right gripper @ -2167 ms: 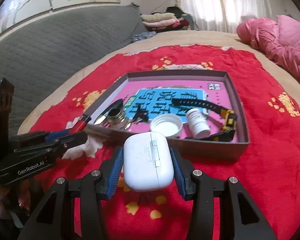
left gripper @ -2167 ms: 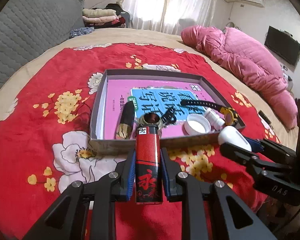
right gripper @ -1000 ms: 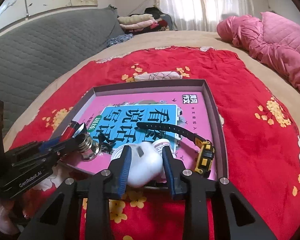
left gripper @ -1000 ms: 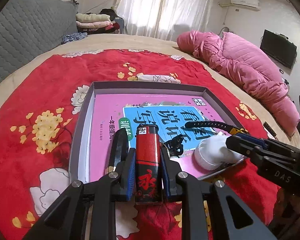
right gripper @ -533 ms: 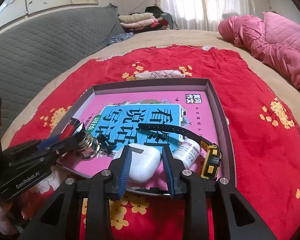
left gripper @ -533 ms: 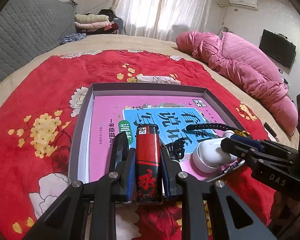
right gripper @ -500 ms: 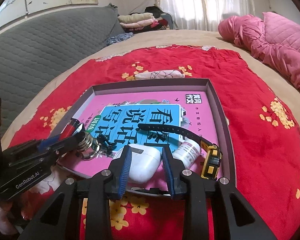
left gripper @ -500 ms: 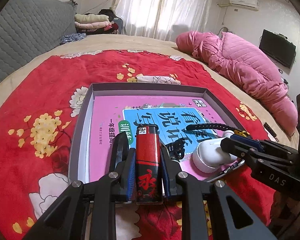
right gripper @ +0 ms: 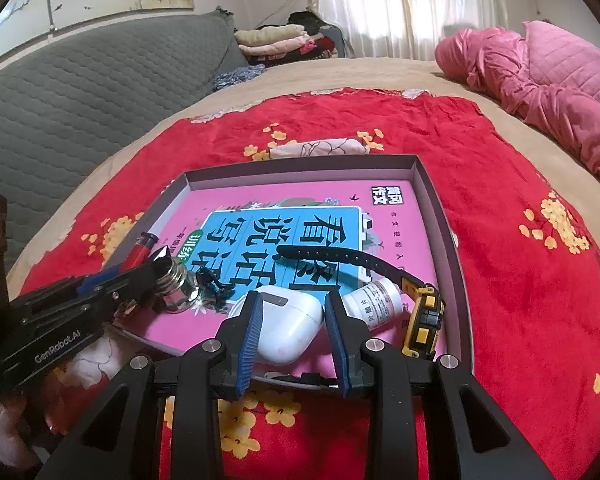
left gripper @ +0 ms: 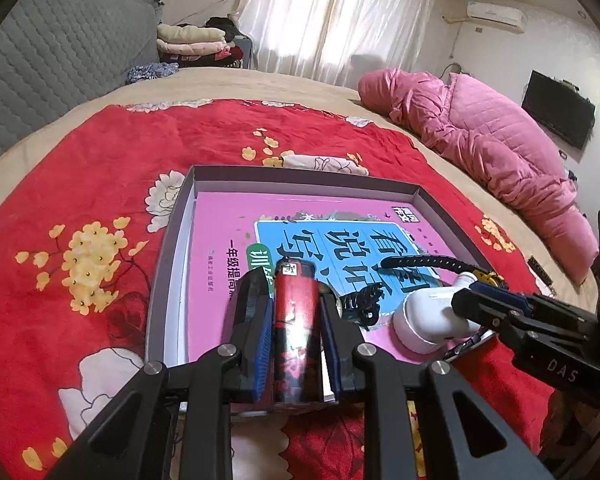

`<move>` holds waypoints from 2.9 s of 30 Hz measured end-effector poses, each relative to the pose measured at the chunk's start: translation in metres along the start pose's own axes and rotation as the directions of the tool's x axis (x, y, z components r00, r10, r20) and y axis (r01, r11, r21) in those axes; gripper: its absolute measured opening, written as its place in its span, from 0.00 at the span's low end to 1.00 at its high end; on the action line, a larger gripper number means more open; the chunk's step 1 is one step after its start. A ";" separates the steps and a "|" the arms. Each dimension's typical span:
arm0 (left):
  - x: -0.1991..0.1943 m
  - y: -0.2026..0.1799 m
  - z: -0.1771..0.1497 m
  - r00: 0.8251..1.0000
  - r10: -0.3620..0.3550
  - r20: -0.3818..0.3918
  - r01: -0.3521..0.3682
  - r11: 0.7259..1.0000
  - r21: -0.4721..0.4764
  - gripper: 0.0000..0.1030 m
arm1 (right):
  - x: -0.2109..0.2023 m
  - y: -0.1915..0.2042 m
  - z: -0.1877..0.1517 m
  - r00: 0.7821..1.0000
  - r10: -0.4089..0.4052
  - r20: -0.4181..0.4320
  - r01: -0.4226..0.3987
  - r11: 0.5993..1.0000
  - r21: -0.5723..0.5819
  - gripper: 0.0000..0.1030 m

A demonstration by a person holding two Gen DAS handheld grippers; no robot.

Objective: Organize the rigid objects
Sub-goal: 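Carry the earbuds case into the box with the right tool while the left tool carries the lighter in, then open the right tool to release the earbuds case while the left tool releases the lighter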

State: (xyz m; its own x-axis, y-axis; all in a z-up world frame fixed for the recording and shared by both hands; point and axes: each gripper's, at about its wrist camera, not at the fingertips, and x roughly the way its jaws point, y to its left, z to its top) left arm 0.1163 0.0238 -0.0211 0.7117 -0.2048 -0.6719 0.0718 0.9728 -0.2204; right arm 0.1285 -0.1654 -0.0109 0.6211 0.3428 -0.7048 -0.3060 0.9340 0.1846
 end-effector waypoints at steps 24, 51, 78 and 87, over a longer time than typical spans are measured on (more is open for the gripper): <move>0.000 0.012 -0.002 1.000 0.003 -0.004 -0.003 0.999 -0.035 0.23 | -0.009 -0.002 -0.002 1.000 0.006 -0.005 -0.005 1.000 0.027 0.33; -0.028 -0.008 -0.010 0.997 0.071 0.010 -0.072 0.996 0.060 0.43 | -0.031 -0.001 -0.004 1.000 -0.031 0.007 0.030 0.999 0.027 0.42; -0.063 -0.031 -0.016 0.999 0.051 -0.002 -0.051 0.997 0.066 0.62 | -0.068 0.007 -0.008 0.996 -0.056 0.068 0.057 0.998 -0.012 0.68; -0.080 -0.036 -0.015 0.997 0.074 0.027 -0.075 0.996 0.052 0.62 | -0.087 0.009 -0.008 0.994 -0.044 0.101 0.045 0.999 -0.008 0.71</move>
State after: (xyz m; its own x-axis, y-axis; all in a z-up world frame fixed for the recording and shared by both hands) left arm 0.0460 0.0038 0.0297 0.7338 -0.1291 -0.6670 0.0545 0.9898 -0.1317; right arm 0.0662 -0.1881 0.0468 0.7038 0.3098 -0.6393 -0.2836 0.9476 0.1471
